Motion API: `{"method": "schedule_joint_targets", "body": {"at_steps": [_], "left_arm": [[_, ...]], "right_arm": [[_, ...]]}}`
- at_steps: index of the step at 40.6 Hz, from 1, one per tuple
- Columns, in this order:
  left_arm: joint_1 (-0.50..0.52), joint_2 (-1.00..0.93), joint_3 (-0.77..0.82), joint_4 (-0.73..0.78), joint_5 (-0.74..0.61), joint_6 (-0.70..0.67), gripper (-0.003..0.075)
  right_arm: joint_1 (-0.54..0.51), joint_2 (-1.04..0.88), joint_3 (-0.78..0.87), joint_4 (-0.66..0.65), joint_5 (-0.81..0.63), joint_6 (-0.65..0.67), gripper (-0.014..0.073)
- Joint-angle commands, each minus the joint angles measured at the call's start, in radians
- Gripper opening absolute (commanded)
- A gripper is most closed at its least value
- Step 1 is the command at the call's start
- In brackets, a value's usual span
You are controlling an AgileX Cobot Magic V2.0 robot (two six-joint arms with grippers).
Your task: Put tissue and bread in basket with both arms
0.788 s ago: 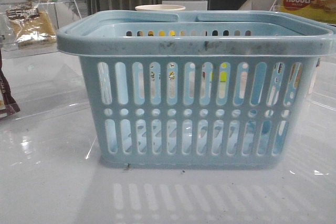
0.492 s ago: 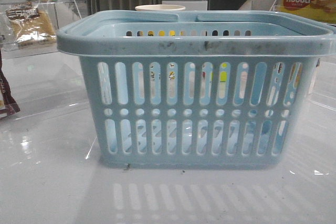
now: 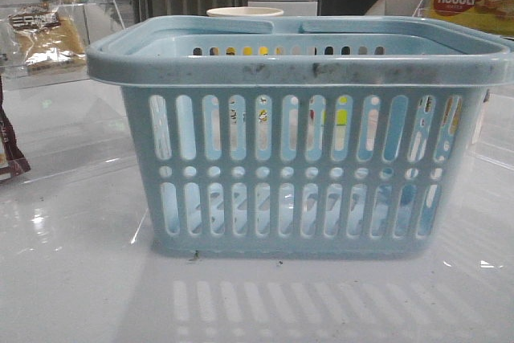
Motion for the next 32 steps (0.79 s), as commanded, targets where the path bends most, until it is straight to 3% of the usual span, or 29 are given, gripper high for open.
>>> {"method": "schedule_joint_targets", "body": {"at_steps": [1,15,32], "left_arm": [[0.001,-0.017,0.006,-0.001,-0.098,0.0,0.0092],[0.001,-0.013,-0.127,-0.001,-0.158,0.0,0.0092],[0.001,0.171,-0.511,-0.001,0.055,0.0,0.0092]], "right_arm": [[-0.004,-0.018,-0.004,-0.007,-0.097,0.0,0.0056],[-0.002,-0.018,-0.151,-0.007,-0.12,0.0,0.0056],[-0.002,0.134,-0.547,-0.007,0.202,0.0,0.0056]]}}
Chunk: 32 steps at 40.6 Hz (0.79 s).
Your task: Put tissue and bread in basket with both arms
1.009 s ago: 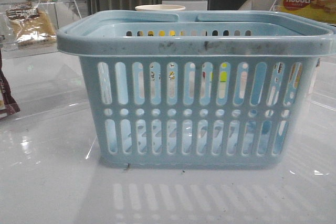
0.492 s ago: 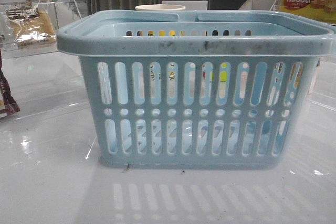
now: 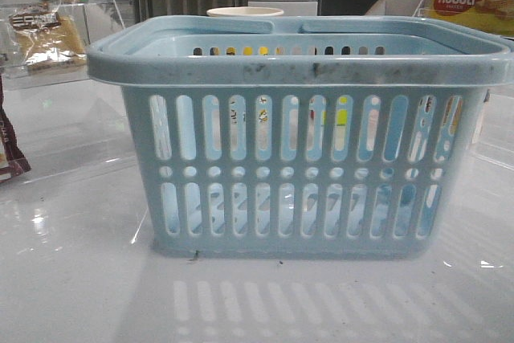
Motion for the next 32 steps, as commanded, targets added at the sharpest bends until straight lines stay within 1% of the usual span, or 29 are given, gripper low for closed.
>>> {"method": "schedule_joint_targets", "body": {"at_steps": [1,7,18,24,32], "left_arm": [[0.001,0.086,-0.101,-0.001,0.015,0.0,0.0092],[0.001,0.187,-0.178,-0.001,0.147,0.0,0.0092],[0.001,0.341,-0.186,0.008,0.311,0.0,0.0092],[0.001,0.411,-0.186,0.008,0.356,0.0,0.0092],[0.001,0.47,-0.186,0.008,0.374,0.0,0.0092]], "right_arm": [[-0.002,0.077,-0.102,-0.007,0.039,0.0,0.0056],[-0.002,0.185,-0.176,-0.007,0.184,0.0,0.0056],[-0.002,0.366,-0.187,-0.007,0.378,0.0,0.0056],[-0.002,0.45,-0.185,-0.007,0.424,0.0,0.0056],[-0.002,0.519,-0.185,-0.007,0.425,0.0,0.0056]]}}
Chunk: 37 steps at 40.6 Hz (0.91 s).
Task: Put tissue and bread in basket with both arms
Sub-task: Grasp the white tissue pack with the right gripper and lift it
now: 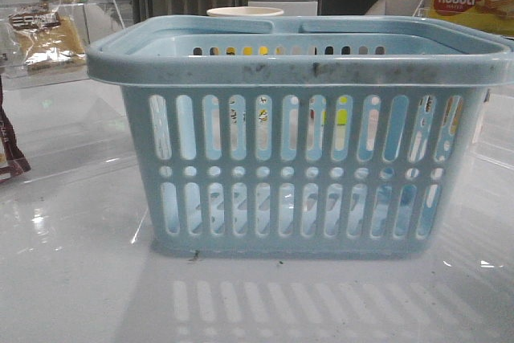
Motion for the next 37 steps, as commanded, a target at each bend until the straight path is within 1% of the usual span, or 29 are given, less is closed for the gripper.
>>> {"method": "schedule_joint_targets", "body": {"at_steps": [1,6,12,14,16,17,19,21,22,23,25,27,32,37], "left_arm": [[0.001,0.029,-0.037,0.001,-0.072,0.0,0.0092],[0.001,0.049,-0.037,-0.001,-0.074,0.0,0.0092],[0.001,0.056,-0.037,-0.001,-0.021,0.0,0.0092],[0.001,0.056,-0.037,-0.001,-0.007,0.0,0.0101],[0.001,0.056,-0.037,0.001,0.002,0.0,0.0139],[0.001,0.056,-0.037,0.001,0.007,0.0,0.0176],[0.001,0.056,-0.037,0.003,0.009,0.0,0.0283],[0.001,0.056,-0.037,0.003,0.01,0.0,0.0387],[0.001,0.056,-0.037,0.003,0.01,0.0,0.0427],[0.001,0.056,-0.037,0.003,0.009,0.0,0.047],[0.001,0.056,-0.037,0.003,0.007,0.0,0.0513],[0.001,0.056,-0.037,0.003,0.003,0.0,0.0519],[0.001,0.056,-0.037,0.003,0.003,0.0,0.0505],[0.001,0.056,-0.037,0.003,0.003,0.0,0.0479]], "right_arm": [[-0.002,0.03,-0.033,-0.007,-0.068,0.0,0.0056],[-0.002,0.035,-0.033,-0.007,-0.061,0.0,0.0056],[-0.002,0.04,-0.033,-0.007,-0.058,0.0,0.006],[-0.002,0.04,-0.033,-0.007,-0.053,0.0,0.0079],[-0.002,0.04,-0.033,-0.007,-0.053,0.0,0.0138],[-0.002,0.04,-0.033,-0.007,-0.053,0.0,0.0188],[-0.002,0.04,-0.033,-0.007,-0.053,0.0,0.0296],[-0.002,0.04,-0.033,-0.007,-0.055,0.0,0.0423],[-0.002,0.04,-0.033,-0.007,-0.055,0.0,0.0475],[-0.002,0.04,-0.033,-0.007,-0.055,0.0,0.0507],[-0.002,0.04,-0.033,-0.007,-0.057,0.0,0.0554],[-0.002,0.04,-0.033,-0.007,-0.064,0.0,0.0561],[-0.002,0.058,-0.046,-0.027,-0.102,0.001,0.056],[-0.038,0.133,-0.118,-0.043,-0.091,0.002,0.056]]}}
